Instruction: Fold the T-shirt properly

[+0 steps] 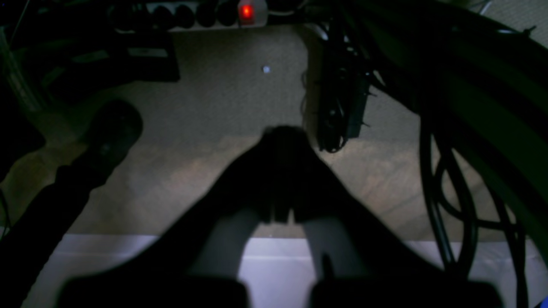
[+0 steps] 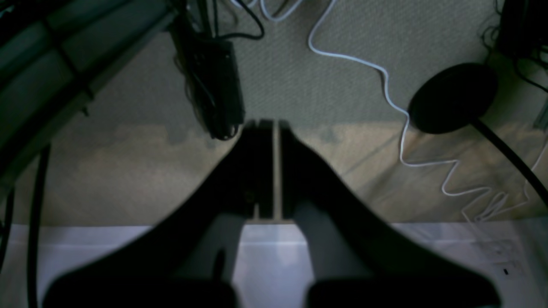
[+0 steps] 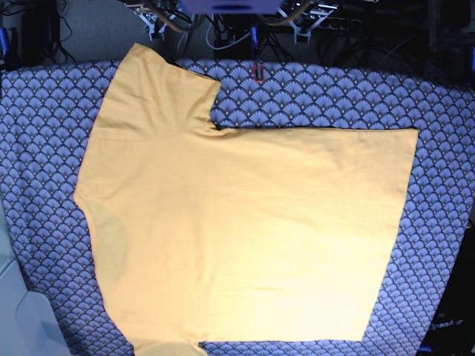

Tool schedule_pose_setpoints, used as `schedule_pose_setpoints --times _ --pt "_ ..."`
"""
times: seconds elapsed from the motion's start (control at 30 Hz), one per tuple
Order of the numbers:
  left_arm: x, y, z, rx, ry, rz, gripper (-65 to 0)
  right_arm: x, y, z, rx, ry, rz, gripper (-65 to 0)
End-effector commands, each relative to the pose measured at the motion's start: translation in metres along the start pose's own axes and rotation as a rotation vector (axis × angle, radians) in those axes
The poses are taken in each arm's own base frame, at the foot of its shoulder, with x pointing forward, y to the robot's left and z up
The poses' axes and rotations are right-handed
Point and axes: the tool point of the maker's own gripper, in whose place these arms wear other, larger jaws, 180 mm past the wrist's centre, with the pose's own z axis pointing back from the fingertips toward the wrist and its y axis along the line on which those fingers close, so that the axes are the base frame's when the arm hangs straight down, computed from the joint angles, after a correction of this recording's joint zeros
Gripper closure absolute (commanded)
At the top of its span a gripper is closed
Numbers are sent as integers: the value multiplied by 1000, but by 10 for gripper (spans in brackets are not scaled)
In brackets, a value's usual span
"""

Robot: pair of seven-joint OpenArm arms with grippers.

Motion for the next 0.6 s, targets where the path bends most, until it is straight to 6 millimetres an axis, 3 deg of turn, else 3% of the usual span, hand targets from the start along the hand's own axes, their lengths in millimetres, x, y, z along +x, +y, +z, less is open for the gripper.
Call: schedule_pose_setpoints --times 0.0,0.57 --pt "-3 -1 0 -1 6 -6 -1 -3 2 0 10 4 0 0" --pt "-3 8 0 13 7 -7 -1 -6 2 0 10 9 -1 0"
